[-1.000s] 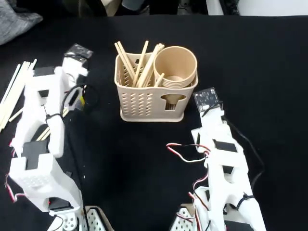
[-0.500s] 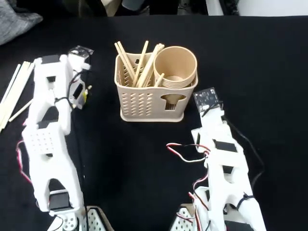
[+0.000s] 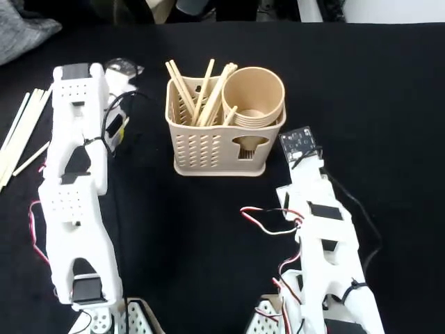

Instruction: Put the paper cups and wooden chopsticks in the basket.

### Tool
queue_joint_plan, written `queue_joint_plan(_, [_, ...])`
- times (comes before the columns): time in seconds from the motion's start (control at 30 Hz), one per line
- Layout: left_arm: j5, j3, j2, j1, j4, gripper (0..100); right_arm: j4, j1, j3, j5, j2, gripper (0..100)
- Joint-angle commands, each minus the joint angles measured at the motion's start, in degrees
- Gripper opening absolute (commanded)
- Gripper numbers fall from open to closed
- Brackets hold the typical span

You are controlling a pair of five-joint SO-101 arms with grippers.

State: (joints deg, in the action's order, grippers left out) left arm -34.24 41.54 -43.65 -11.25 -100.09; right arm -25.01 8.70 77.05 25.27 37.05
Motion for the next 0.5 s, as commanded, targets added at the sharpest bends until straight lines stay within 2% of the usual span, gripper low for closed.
queue_joint_plan(0.0, [1.0, -9.1, 18.8, 4.4, -0.6, 3, 0.6, 0.7, -0.3, 0.5, 1.5, 1.2])
queue_joint_plan(0.1, [1.1, -18.6, 31.6, 7.3, 1.9, 3, 0.6, 0.7, -0.3, 0.5, 1.5, 1.2])
queue_joint_plan(0.2, [1.5, -31.9, 45.5, 9.5, 9.3, 3, 0.6, 0.7, -0.3, 0.5, 1.5, 1.2])
queue_joint_plan(0.47, [13.3, -71.0, 81.9, 9.5, 46.4, 3, 0.5, 0.7, -0.3, 0.5, 1.5, 1.2])
